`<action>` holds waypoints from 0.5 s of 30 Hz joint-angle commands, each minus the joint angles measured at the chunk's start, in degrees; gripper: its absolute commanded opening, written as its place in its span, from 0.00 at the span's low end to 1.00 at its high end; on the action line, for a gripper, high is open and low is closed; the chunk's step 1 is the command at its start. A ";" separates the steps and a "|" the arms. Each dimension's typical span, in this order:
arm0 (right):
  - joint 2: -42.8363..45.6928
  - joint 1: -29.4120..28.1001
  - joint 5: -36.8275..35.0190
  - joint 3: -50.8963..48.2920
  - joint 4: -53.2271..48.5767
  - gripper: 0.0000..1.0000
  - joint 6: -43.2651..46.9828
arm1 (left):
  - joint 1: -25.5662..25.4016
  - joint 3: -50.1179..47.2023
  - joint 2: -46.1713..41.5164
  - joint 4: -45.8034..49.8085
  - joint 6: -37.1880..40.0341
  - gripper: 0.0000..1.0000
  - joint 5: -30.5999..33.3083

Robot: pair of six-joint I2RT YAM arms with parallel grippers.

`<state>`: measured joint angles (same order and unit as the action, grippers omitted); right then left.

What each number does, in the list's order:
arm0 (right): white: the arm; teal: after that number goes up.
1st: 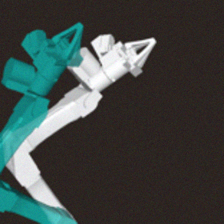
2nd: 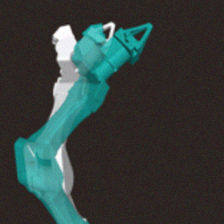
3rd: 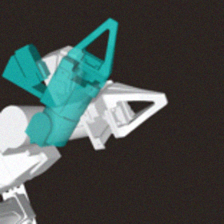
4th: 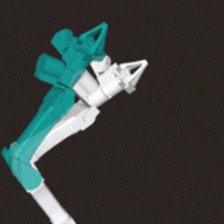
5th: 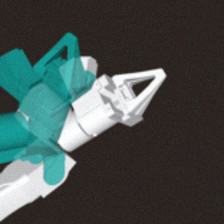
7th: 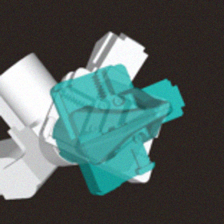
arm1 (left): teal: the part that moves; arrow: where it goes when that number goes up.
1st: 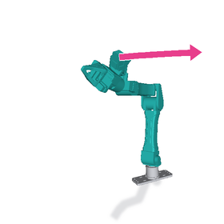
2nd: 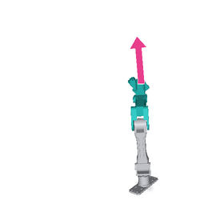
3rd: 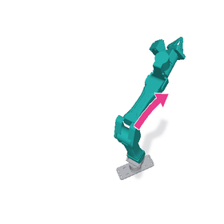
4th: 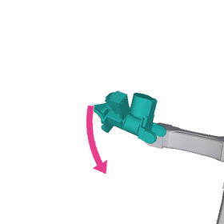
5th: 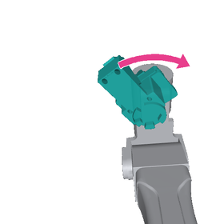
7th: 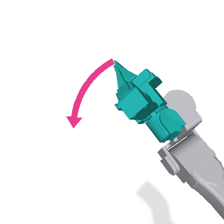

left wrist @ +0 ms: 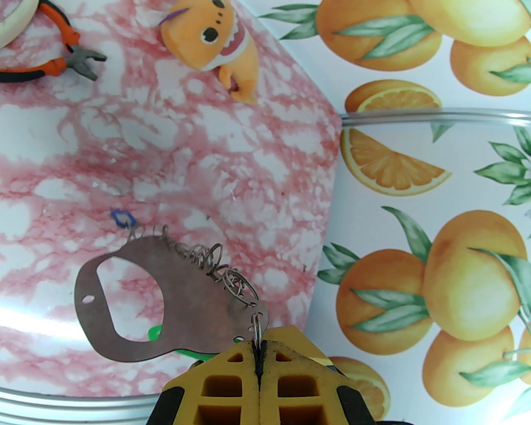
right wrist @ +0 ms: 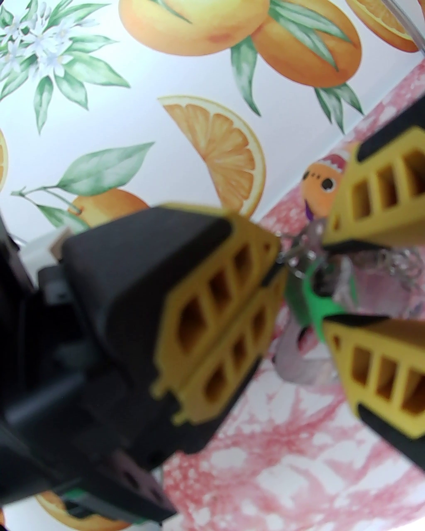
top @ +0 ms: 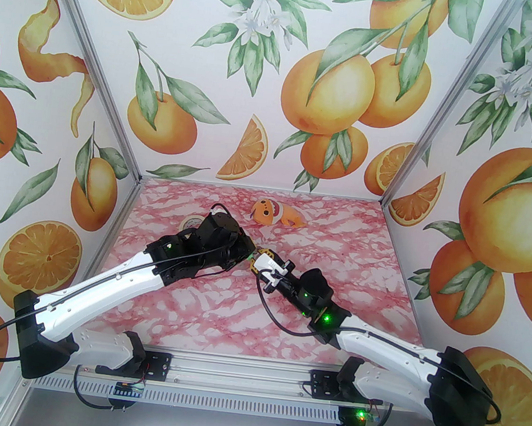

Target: Remove the keys from the keyring

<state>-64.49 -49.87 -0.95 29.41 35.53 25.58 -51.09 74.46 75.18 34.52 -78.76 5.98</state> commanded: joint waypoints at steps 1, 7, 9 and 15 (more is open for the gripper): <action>0.92 -0.27 0.85 1.90 3.19 0.31 -0.18 | -0.23 2.36 -1.18 -0.60 -2.76 0.00 1.49; 0.63 -0.17 0.35 2.45 3.01 0.23 -0.53 | -0.24 2.53 -1.00 -1.04 -2.76 0.00 1.08; 0.00 -0.22 -0.01 2.41 3.26 0.22 -0.54 | -0.34 2.70 -0.91 -1.07 -2.71 0.00 0.97; -1.29 -0.18 -0.25 2.89 4.68 0.15 -1.10 | -0.67 3.06 -0.68 -0.95 -2.78 0.00 1.08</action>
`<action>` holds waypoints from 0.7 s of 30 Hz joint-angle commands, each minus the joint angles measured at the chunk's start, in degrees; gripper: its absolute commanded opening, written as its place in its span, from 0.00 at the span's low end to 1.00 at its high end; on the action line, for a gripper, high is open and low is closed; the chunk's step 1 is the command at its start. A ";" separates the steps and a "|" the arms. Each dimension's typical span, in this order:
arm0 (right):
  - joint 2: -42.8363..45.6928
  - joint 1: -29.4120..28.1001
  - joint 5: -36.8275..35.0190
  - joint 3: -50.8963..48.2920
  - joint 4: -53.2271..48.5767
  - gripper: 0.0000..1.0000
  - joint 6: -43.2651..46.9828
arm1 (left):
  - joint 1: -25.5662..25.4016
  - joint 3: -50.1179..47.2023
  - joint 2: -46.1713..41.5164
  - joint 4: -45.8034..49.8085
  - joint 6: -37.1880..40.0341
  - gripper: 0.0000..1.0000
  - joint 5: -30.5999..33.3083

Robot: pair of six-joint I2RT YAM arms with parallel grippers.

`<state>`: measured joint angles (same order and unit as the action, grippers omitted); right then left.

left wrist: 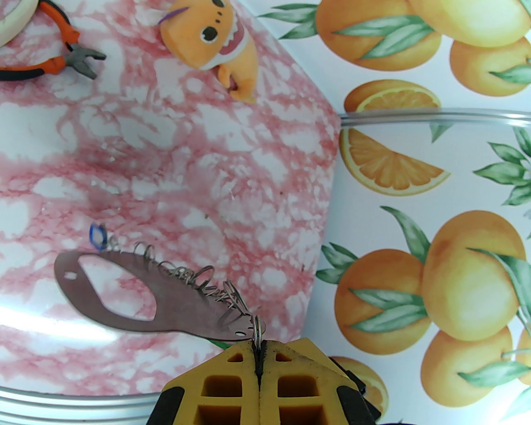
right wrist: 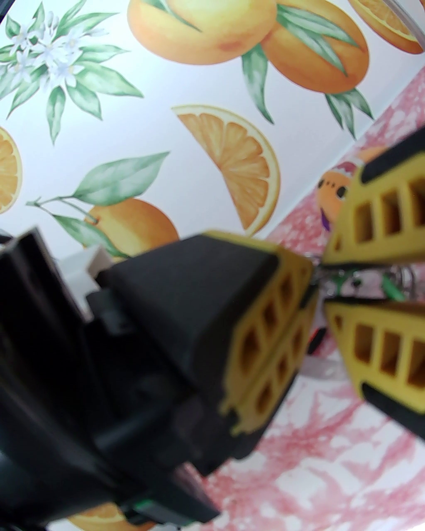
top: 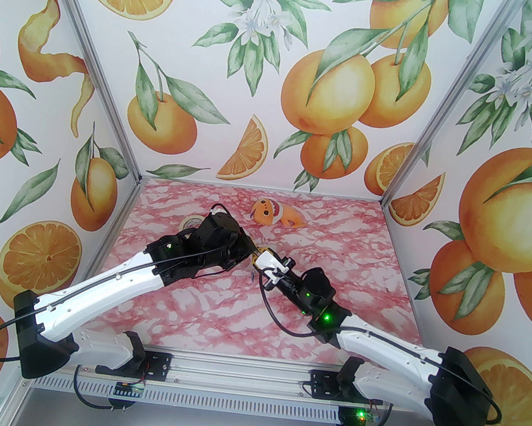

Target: Remove the keys from the keyring

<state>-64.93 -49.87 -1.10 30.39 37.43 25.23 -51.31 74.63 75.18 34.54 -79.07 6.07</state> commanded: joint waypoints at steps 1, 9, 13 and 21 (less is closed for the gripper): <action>-1.13 -0.19 -0.35 2.05 2.75 0.13 -0.76 | -0.47 3.00 -0.62 -0.88 -2.42 0.00 1.01; -1.30 0.03 -3.08 0.81 4.40 0.04 -1.33 | -0.65 3.14 -1.22 -0.92 -2.43 0.00 1.70; -1.40 -0.02 -4.16 1.59 4.68 0.00 -1.69 | -0.96 3.57 -0.99 -0.88 -2.41 0.00 1.36; 0.36 0.02 -5.57 3.58 1.98 0.00 -6.02 | -1.01 3.11 -1.95 -1.01 -2.54 0.00 2.00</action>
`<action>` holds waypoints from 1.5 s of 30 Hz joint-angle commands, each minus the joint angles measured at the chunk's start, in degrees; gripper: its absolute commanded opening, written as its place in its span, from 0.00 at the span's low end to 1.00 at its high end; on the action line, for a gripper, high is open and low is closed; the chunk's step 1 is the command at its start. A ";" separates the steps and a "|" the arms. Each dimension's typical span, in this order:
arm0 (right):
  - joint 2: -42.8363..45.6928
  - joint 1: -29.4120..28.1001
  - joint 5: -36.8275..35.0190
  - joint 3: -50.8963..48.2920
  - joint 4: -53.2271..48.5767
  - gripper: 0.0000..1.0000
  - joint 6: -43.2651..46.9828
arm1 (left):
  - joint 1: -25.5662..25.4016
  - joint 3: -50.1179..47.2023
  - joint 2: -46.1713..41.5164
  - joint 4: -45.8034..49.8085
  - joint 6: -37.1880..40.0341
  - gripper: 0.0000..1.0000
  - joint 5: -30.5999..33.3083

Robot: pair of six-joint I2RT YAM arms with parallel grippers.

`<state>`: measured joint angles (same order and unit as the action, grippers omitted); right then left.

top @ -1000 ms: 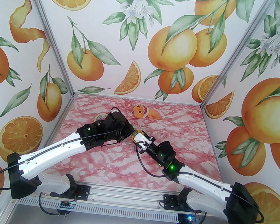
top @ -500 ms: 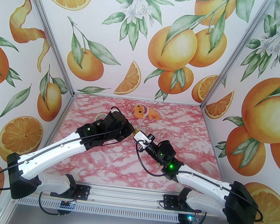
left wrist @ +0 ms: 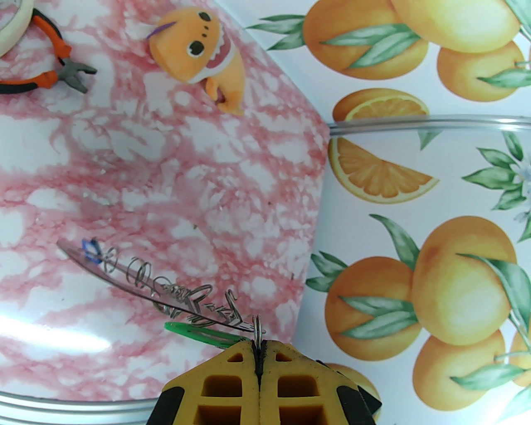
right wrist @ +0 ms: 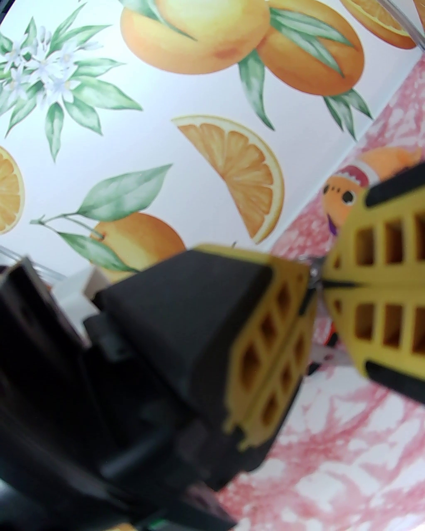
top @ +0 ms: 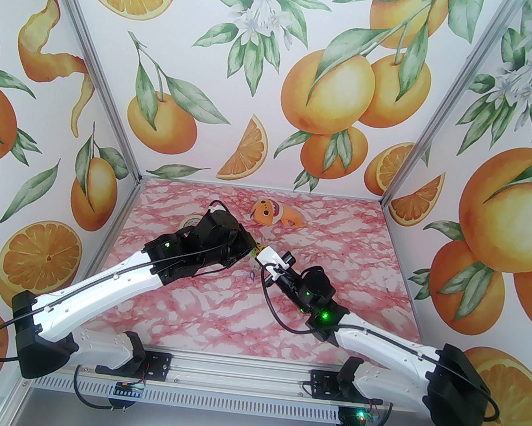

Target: Remove the keys from the keyring

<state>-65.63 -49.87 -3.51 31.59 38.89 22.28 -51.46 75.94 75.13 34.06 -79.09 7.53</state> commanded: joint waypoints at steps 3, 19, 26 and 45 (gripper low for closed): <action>2.08 0.01 -3.13 3.13 -1.13 0.00 -4.21 | -0.90 1.76 -2.36 -0.77 -2.43 0.09 0.56; 8.54 6.40 14.29 8.49 -22.21 0.00 -15.32 | 2.03 -10.72 -14.22 -7.96 10.95 0.42 6.00; 10.64 7.40 22.17 15.67 -37.42 0.00 -20.61 | 4.87 -12.91 -15.63 -16.66 51.75 0.42 5.81; 6.77 7.29 25.89 33.41 -61.35 0.00 -28.81 | 4.96 -23.71 -18.75 -35.02 92.07 0.44 -27.10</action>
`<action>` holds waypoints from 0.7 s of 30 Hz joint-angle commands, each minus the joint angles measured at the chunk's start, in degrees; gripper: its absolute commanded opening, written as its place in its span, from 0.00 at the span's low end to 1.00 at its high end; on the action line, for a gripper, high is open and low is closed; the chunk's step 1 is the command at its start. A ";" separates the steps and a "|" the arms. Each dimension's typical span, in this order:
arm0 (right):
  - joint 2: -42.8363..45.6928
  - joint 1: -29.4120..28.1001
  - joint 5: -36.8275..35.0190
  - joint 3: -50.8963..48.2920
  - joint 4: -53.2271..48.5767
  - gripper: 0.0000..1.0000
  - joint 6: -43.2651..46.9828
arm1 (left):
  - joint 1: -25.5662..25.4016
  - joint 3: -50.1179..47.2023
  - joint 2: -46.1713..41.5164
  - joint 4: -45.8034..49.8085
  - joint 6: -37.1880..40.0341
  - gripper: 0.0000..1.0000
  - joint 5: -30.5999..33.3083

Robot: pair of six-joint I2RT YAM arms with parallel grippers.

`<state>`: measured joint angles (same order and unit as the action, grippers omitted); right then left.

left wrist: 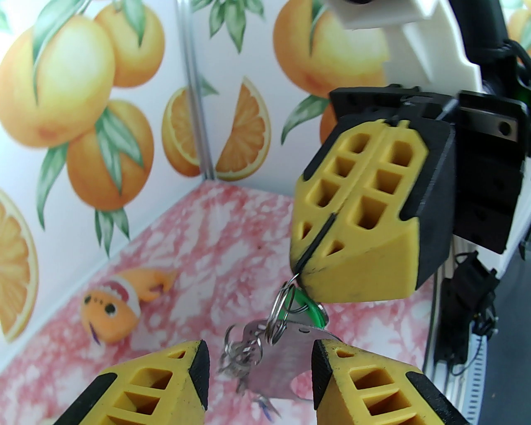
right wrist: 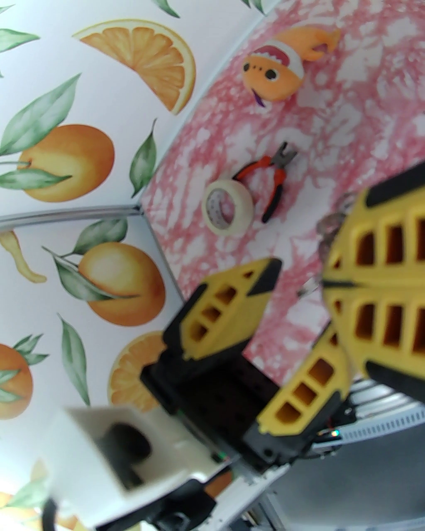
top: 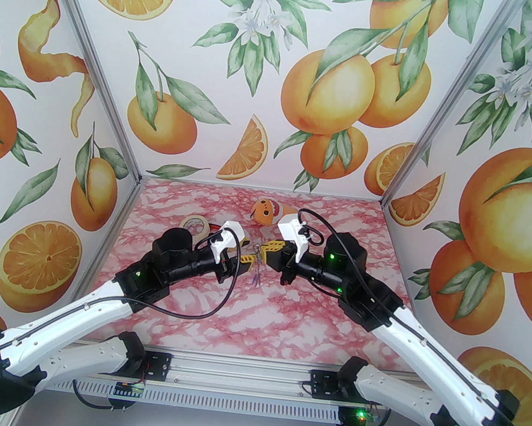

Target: Remove the keys from the keyring

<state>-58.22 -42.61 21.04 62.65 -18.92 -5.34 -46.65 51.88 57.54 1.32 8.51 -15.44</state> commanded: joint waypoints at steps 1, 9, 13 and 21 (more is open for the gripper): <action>-0.95 0.00 1.57 2.70 -4.01 0.00 -0.87 | 0.20 0.76 -1.09 -1.77 5.14 0.43 -4.68; -1.35 0.05 3.10 4.09 -4.81 0.00 0.92 | 0.64 3.73 0.36 1.63 7.26 0.34 -5.04; -0.89 0.07 2.87 4.33 -4.84 0.00 1.50 | 1.02 4.08 0.96 3.27 7.82 0.31 -4.38; -0.29 0.06 2.57 4.58 -5.23 0.00 2.00 | 2.04 5.60 1.57 7.12 8.16 0.25 -8.91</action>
<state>-59.53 -42.61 22.98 65.28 -24.08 -4.43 -45.15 55.07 58.98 6.04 15.68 -21.61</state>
